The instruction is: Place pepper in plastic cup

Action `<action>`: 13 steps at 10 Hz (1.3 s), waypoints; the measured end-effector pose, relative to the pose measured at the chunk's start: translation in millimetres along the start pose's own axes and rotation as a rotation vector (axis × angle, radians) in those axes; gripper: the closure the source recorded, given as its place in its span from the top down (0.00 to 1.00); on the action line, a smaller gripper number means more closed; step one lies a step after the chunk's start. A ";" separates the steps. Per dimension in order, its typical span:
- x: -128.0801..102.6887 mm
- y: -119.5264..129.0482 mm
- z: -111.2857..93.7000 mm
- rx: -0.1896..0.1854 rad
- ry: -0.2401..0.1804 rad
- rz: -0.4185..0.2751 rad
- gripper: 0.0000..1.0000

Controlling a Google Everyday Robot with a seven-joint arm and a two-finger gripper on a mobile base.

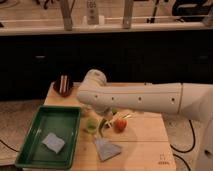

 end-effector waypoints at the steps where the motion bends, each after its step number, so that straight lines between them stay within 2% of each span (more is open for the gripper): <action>1: -1.5 -4.0 0.5 0.003 -0.001 -0.012 0.03; 13: -10.3 -39.2 17.6 0.035 -0.005 -0.116 0.03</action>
